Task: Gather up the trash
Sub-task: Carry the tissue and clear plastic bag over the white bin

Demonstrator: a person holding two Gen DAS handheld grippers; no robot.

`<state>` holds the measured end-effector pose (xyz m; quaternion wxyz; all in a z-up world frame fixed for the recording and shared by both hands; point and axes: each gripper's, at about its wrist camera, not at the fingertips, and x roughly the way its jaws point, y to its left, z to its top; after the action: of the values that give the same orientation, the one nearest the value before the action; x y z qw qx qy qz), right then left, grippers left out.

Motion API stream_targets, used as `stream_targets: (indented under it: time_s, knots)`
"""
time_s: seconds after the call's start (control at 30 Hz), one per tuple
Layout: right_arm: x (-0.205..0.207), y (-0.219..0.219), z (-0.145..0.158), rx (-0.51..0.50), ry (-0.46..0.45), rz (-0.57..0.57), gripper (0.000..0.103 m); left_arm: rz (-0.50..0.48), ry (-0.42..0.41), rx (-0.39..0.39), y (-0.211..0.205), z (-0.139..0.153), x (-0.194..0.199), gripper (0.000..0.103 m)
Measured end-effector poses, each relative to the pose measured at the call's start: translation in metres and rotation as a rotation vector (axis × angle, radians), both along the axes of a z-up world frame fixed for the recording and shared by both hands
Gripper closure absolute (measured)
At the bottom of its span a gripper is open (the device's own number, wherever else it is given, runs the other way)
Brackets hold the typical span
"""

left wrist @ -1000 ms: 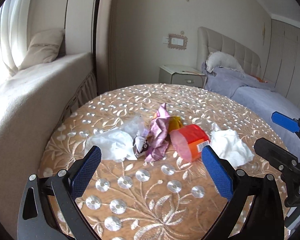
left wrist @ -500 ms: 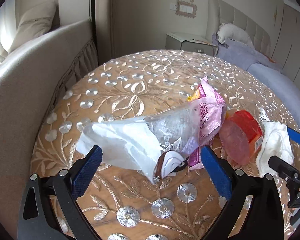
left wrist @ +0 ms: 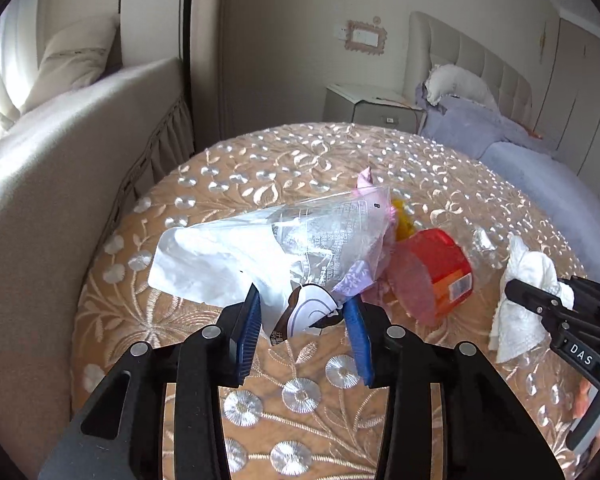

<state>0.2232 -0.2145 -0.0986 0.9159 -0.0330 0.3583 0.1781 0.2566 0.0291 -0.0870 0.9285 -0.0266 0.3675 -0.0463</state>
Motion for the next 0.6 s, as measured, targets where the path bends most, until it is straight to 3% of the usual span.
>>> stream_targets:
  time_s: [0.3,0.6]
  knots:
    - [-0.068,-0.019,0.076,0.030,-0.233,0.006,0.082,-0.067,-0.168,-0.015,-0.041,0.073,-0.070,0.064]
    - [-0.139,-0.075,0.115,0.021,-0.353,-0.074,0.082,-0.227,-0.237,-0.030,-0.127,0.094,-0.117,0.064]
